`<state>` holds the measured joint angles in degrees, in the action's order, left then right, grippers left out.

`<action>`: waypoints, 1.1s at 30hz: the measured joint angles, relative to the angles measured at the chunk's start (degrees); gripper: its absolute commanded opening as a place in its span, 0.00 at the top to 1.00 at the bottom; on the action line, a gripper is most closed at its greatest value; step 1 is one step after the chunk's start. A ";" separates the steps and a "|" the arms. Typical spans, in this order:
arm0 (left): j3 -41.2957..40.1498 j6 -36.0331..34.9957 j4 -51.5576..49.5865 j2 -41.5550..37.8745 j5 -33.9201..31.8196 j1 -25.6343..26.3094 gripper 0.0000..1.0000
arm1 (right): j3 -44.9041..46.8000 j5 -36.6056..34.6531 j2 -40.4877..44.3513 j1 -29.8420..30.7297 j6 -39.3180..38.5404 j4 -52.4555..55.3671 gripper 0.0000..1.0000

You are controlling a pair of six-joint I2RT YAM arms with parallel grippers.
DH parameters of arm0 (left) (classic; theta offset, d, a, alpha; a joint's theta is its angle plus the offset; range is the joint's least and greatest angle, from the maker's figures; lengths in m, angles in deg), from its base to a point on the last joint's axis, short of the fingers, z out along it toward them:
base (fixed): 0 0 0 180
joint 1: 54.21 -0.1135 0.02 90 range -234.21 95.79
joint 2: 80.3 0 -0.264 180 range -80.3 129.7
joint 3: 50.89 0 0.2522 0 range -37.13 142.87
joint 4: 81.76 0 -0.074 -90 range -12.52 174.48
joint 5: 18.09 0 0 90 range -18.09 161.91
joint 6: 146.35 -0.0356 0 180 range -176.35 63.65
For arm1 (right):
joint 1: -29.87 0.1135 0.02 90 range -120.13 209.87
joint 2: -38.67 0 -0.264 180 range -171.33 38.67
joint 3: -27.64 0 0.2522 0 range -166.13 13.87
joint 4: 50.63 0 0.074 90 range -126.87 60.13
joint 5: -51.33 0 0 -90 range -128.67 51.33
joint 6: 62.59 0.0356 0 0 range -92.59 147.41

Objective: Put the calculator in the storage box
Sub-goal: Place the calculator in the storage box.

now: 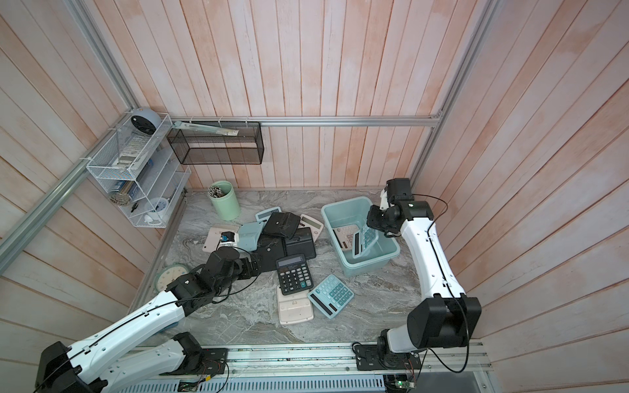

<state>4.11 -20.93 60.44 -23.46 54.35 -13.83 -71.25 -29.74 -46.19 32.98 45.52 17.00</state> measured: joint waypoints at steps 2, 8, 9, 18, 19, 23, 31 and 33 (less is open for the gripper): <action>0.00 0.04 -0.04 0.04 0.00 -0.09 0.00 | 0.13 0.83 -2.25 0.09 -0.59 0.33 1.00; -0.07 0.68 -0.24 -0.50 -0.02 -0.22 0.00 | 2.43 0.98 -6.58 2.14 -1.92 2.16 1.00; -0.13 0.85 -0.22 -0.87 -0.02 -0.22 0.00 | 2.51 0.87 -7.19 2.67 -2.10 2.40 1.00; -0.63 0.87 -0.42 -2.62 -0.02 -0.59 0.00 | 3.26 0.07 -14.95 3.26 -3.61 4.07 1.00; -0.96 0.90 -0.42 -3.06 -0.02 -0.70 0.00 | 3.28 0.22 -14.99 3.21 -3.61 4.02 1.00; -1.18 0.90 -0.46 -3.37 -0.04 -1.03 0.00 | 3.48 0.13 -14.73 3.30 -3.63 3.80 1.00; -1.97 2.40 1.25 -1.68 0.94 -2.34 0.00 | 4.28 -0.04 -14.19 3.28 -4.24 2.99 0.89; -3.30 3.19 2.67 -1.68 1.27 -2.67 0.00 | 4.39 -0.15 -14.19 3.28 -4.28 2.93 0.84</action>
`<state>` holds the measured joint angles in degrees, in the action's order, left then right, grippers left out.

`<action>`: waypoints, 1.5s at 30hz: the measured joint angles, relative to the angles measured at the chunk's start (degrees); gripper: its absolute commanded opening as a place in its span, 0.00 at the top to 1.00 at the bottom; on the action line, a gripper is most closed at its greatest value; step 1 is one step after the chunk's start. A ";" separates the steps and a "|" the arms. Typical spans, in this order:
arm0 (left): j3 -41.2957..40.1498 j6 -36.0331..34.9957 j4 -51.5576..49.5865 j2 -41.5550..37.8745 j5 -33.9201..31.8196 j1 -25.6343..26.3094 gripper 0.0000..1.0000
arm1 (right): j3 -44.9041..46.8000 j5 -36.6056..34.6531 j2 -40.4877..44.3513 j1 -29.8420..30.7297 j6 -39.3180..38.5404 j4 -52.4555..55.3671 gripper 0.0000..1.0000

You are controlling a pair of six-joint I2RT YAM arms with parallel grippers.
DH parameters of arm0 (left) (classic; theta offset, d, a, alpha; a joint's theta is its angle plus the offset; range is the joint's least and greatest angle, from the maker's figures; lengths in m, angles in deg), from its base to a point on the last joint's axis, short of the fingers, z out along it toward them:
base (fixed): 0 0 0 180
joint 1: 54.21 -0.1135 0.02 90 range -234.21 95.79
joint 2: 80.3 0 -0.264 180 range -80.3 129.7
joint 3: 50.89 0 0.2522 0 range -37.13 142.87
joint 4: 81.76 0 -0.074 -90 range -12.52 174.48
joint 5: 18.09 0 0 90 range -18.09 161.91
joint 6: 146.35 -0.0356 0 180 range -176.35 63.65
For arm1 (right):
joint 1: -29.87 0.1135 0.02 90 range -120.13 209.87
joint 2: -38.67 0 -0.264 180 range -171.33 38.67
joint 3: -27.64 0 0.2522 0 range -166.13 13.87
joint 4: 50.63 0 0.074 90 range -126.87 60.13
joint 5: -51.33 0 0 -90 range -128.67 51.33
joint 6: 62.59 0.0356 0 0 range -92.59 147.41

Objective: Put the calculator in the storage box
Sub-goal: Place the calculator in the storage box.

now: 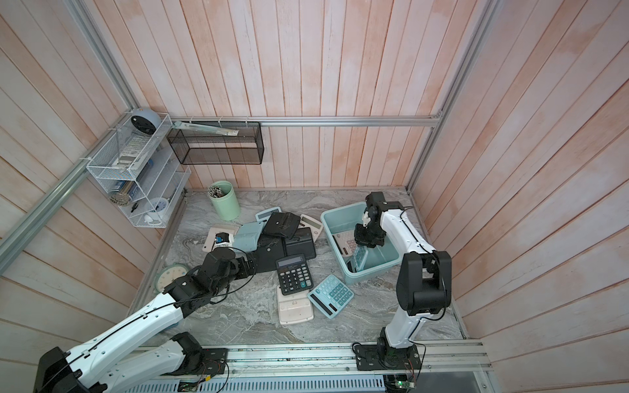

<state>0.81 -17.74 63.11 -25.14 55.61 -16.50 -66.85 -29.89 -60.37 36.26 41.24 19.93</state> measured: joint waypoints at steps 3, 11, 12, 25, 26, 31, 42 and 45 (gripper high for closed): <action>-2.05 1.38 1.68 0.02 1.31 -0.92 0.00 | 0.07 -0.61 0.02 0.00 -0.07 -0.04 0.76; -2.78 2.64 2.84 -0.87 3.41 -2.32 0.00 | 0.04 -7.21 -0.26 -0.11 -0.44 2.91 0.54; -2.99 2.73 2.89 -1.22 3.72 -2.58 0.00 | 0.00 -7.93 -0.26 -0.11 -0.55 3.48 0.52; -3.17 3.26 2.16 -2.67 4.09 -4.66 0.00 | -5.51 -8.44 4.09 -0.33 -0.42 7.30 0.38; -3.17 3.26 1.92 -2.67 4.09 -4.79 0.00 | -5.53 -7.91 4.61 -0.33 -0.35 7.23 0.38; -3.13 3.48 0.28 -2.67 4.22 -6.10 0.00 | -4.20 -2.56 6.73 -0.33 -0.37 5.03 0.38; -5.46 6.86 0.66 -3.58 14.97 -10.49 0.00 | 3.37 7.13 18.84 6.08 1.01 -2.25 0.37; -8.57 8.66 1.77 -4.57 18.75 -11.10 0.00 | 3.85 7.15 22.32 10.36 1.53 -4.44 0.37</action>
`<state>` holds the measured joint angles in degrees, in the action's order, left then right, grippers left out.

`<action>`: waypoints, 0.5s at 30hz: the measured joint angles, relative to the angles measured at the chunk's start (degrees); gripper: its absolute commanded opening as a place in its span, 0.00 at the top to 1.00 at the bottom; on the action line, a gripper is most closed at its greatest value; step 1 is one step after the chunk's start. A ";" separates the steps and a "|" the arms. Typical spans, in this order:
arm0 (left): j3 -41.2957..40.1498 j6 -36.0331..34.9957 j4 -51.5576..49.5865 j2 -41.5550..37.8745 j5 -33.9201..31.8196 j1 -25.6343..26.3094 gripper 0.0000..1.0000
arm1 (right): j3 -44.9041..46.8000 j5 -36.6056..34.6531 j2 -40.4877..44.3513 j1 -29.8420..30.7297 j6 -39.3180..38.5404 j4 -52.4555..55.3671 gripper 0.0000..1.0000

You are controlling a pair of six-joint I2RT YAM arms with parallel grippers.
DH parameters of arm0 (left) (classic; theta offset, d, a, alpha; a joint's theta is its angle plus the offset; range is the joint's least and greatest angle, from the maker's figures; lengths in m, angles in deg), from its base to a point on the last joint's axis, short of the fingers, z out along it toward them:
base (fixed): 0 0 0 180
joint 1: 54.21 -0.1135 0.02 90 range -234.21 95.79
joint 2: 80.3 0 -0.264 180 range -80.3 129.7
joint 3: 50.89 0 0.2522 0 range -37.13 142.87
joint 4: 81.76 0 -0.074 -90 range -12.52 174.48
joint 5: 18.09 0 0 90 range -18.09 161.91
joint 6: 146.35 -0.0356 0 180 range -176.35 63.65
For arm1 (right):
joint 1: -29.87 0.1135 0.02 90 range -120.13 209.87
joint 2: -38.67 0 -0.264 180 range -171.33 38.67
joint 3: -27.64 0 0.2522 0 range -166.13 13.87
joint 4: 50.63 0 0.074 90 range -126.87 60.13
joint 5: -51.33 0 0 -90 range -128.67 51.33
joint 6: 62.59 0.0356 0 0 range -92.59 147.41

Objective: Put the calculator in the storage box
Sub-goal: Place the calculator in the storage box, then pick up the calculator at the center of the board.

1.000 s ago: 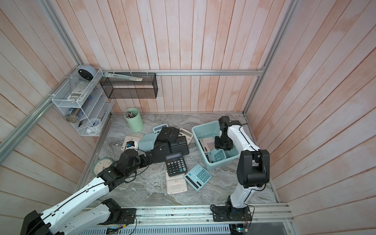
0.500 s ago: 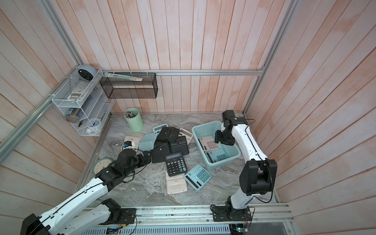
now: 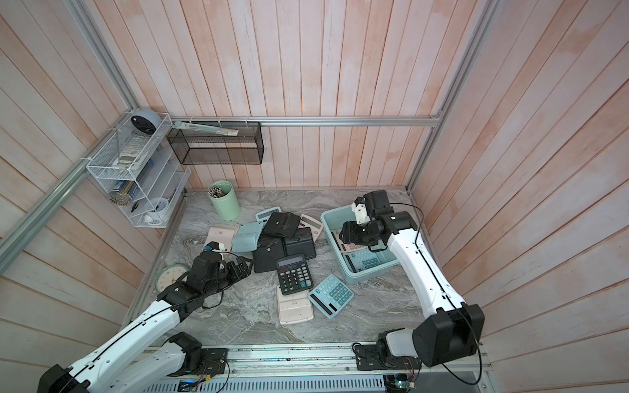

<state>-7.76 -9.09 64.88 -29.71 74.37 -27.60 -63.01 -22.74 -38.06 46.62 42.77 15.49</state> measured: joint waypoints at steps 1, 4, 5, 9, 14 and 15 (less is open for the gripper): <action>-0.87 0.63 0.33 -0.15 0.92 -0.04 0.00 | 0.33 0.02 0.83 1.20 0.20 -0.68 0.36; -3.19 2.67 2.19 -0.17 3.78 -0.04 0.00 | 2.29 0.04 2.82 5.81 1.38 -3.74 0.36; -4.15 3.69 3.74 -0.07 4.81 -0.04 0.00 | 3.06 0.00 3.06 7.48 1.84 -4.90 0.36; -8.02 8.70 13.31 3.30 8.87 -0.04 0.00 | 5.42 -0.59 1.97 13.20 3.74 -8.57 0.36; -11.67 14.62 25.55 12.02 12.15 -0.04 0.00 | 6.99 -2.64 -2.95 17.84 5.27 -12.24 0.35; -11.69 15.34 27.47 13.88 12.52 -0.04 0.00 | 7.37 -2.91 -4.20 18.45 5.64 -13.16 0.34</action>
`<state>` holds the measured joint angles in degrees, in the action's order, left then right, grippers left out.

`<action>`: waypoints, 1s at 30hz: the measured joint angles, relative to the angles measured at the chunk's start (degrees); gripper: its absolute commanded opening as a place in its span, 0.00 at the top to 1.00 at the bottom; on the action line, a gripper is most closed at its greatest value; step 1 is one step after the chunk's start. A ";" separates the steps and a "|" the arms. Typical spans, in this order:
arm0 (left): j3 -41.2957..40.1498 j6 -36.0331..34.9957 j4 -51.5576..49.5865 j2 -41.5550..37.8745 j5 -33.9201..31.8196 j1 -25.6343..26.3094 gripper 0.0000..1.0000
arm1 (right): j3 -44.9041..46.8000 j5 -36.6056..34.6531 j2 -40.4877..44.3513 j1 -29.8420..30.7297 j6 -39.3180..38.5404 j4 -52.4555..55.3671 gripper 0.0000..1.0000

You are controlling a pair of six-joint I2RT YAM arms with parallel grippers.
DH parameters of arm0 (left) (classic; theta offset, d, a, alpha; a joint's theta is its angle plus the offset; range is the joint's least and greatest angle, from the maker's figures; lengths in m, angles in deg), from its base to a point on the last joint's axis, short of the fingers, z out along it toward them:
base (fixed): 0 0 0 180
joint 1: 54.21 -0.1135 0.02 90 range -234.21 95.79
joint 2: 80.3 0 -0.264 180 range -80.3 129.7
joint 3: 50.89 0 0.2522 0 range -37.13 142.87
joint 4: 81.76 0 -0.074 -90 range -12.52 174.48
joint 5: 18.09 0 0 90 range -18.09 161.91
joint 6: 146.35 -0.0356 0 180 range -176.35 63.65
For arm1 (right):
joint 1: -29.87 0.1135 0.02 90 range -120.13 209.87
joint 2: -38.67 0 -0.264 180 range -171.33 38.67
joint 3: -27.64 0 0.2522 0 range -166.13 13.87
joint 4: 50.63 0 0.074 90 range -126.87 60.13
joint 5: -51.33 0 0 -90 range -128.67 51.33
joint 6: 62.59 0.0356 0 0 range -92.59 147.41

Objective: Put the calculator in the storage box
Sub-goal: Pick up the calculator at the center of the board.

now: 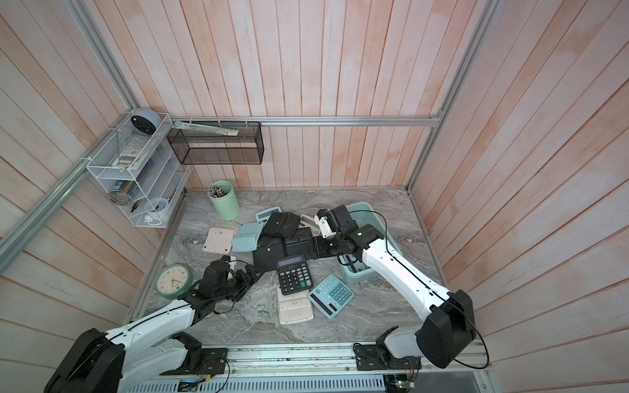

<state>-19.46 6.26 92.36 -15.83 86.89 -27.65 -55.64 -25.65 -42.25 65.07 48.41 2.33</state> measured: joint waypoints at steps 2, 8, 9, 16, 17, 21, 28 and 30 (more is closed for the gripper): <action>0.00 1.16 3.89 3.15 0.72 0.00 0.02 | 0.83 -0.52 -2.36 0.72 0.46 -1.42 0.34; 0.44 3.30 12.72 10.91 2.40 0.02 0.10 | 0.90 -2.10 -10.45 2.08 1.55 -3.91 0.34; 0.48 3.61 13.94 11.85 2.60 0.02 0.12 | 0.37 -2.47 -12.13 2.32 1.68 -3.80 0.34; 1.86 4.59 17.88 14.88 2.82 0.13 0.22 | -7.39 -3.43 -23.41 2.75 1.68 -1.73 0.35; 2.23 4.57 18.12 15.21 2.82 0.13 0.23 | -7.87 -3.19 -24.35 2.75 1.68 -1.77 0.36; 3.17 4.42 19.02 16.39 2.99 0.13 0.24 | -8.66 -0.44 -27.89 2.82 1.70 -2.84 0.39; 3.10 2.38 18.25 17.20 4.00 -1.40 0.29 | -10.08 6.25 -31.52 4.31 1.81 -5.60 0.41; 2.62 1.57 18.16 16.96 4.90 -2.78 0.30 | -11.10 8.41 -32.52 4.98 1.90 -6.86 0.41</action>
<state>-16.83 7.83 110.52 1.13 91.79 -30.42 -66.75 -17.24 -74.78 70.05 50.31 -4.53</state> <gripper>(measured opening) 0.711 0.589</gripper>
